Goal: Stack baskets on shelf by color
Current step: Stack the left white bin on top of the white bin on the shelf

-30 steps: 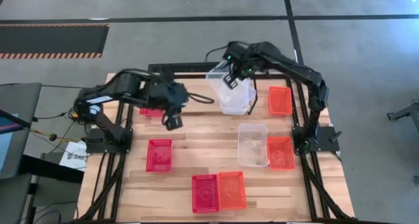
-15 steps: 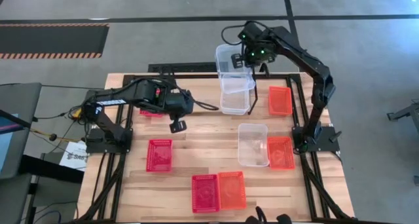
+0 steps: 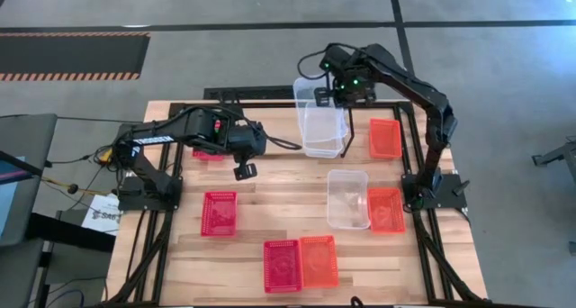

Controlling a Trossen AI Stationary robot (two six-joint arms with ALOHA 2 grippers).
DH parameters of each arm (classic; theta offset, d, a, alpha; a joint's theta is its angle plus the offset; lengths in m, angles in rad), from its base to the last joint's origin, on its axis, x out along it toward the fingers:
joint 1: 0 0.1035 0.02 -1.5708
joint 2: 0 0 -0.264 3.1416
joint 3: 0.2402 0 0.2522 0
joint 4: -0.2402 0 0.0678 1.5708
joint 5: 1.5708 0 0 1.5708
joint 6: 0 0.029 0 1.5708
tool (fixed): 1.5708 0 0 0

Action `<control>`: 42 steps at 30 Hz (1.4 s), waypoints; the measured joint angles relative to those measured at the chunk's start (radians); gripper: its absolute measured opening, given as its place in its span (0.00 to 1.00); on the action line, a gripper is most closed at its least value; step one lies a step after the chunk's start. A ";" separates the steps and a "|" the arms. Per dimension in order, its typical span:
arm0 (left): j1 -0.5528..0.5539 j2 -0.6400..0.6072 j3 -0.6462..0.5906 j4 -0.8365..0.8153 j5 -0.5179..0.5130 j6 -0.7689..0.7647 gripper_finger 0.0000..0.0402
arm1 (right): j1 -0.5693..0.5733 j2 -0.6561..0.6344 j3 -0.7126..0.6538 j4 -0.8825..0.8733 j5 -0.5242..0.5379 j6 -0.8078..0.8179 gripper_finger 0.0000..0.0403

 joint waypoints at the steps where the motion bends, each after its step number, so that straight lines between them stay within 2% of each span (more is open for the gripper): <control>1: 0.000 0.000 0.000 0.000 0.000 0.002 0.20 | 0.003 0.007 0.005 0.010 0.002 0.009 0.00; 15: 0.000 0.001 0.000 0.000 0.000 0.014 0.20 | -0.053 0.141 0.002 0.040 -0.047 -0.113 0.00; 25: 0.000 0.001 0.000 0.000 0.000 0.026 0.20 | -0.079 0.153 0.002 -0.010 -0.069 -0.118 0.00; 35: 0.001 0.001 0.000 0.000 0.000 0.074 0.20 | -0.044 0.071 0.001 -0.012 -0.021 -0.116 0.00; 42: 0.001 0.001 0.000 0.000 0.000 0.094 0.20 | -0.031 -0.126 0.001 -0.011 0.081 -0.053 0.00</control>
